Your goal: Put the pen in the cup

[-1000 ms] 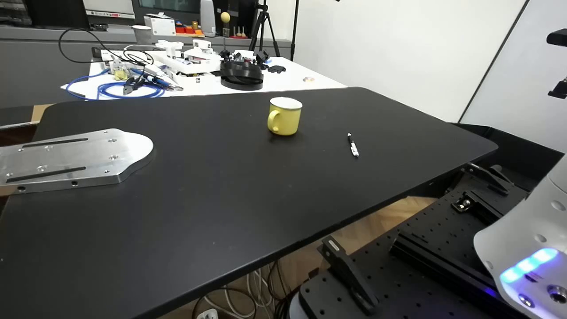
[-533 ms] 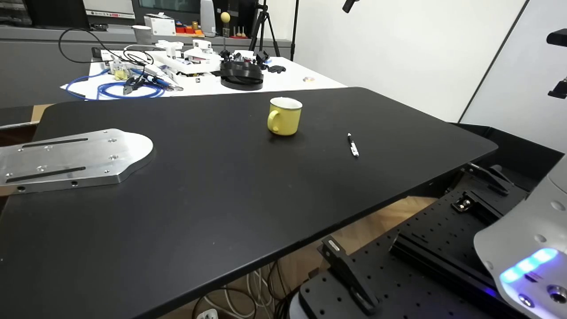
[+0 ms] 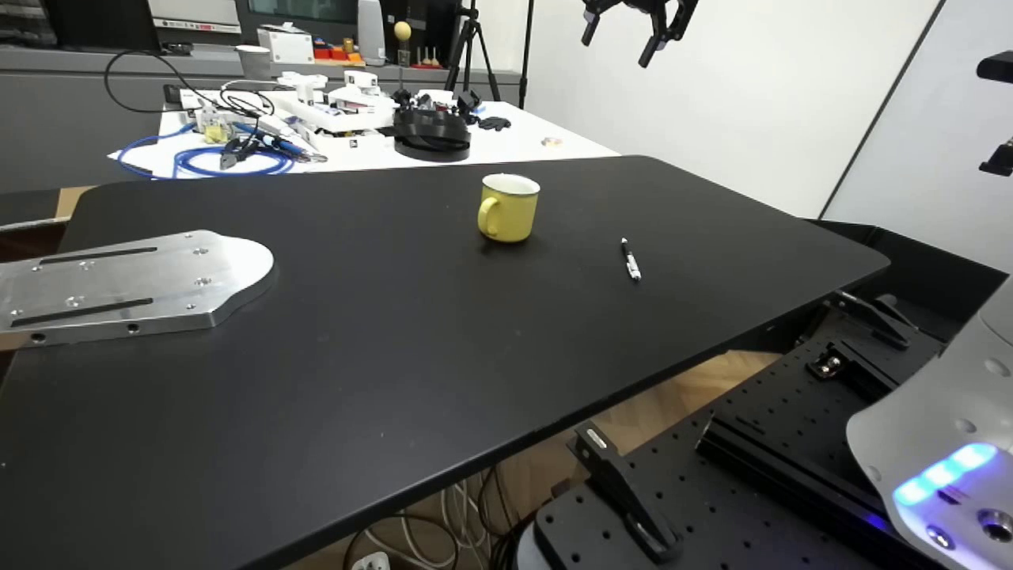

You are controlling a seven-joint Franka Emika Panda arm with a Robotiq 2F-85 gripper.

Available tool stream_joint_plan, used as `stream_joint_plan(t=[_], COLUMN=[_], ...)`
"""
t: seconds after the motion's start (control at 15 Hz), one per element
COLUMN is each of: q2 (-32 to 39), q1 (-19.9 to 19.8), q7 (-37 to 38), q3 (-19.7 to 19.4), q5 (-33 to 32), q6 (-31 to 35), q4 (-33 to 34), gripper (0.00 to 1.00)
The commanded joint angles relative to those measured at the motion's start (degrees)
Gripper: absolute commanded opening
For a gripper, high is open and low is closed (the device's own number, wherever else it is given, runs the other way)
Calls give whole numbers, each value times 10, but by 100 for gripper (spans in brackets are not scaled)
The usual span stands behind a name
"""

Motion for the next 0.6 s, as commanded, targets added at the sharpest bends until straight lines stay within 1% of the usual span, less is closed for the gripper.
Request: stream_joint_plan(t=[0.0, 0.33, 0.53], q2=[62, 120, 149], q1=[6, 12, 16], q7=[18, 26, 41], q3=[-16, -16, -19], q5=[22, 31, 18], q6=[6, 50, 78], q4=[31, 18, 3], gripper=[100, 100, 100])
